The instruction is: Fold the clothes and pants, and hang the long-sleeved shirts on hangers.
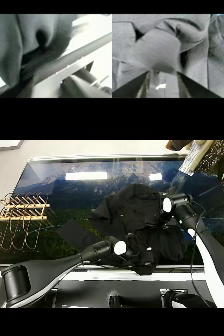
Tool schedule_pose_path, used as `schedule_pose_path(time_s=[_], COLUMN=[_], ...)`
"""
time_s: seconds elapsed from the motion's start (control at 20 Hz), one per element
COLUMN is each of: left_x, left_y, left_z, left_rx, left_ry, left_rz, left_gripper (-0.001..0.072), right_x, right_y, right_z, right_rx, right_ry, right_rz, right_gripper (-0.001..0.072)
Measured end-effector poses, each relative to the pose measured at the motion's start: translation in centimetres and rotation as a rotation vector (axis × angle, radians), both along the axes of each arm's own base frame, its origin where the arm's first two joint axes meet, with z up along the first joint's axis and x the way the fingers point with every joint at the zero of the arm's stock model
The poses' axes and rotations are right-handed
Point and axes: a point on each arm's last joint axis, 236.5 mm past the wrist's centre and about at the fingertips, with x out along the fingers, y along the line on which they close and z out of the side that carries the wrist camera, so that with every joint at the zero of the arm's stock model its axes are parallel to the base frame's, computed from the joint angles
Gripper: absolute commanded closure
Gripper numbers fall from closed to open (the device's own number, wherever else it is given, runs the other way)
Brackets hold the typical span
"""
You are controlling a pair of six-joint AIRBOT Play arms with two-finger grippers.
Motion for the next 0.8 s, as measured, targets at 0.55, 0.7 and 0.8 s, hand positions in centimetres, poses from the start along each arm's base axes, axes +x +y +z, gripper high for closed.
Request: schedule_pose_path(time_s=[0.55,0.7,0.8], left_x=[14.3,16.2,17.1], left_y=[14.0,15.3,15.3], left_z=[3.4,3.9,4.2], left_rx=[0.134,0.139,0.133], left_ry=[-0.266,-0.312,-0.346], left_rz=[-0.002,0.028,0.041], left_gripper=[0.0089,0.0089,0.0089], right_x=[-8.3,-13.7,-16.6], right_y=[-9.0,-6.9,-4.5], right_z=[8.8,5.8,3.6], right_rx=[0.059,0.233,0.344], right_ry=[-0.005,0.146,0.238], right_rz=[-0.267,-0.385,-0.455], right_gripper=[0.0211,0.0211,0.0211])
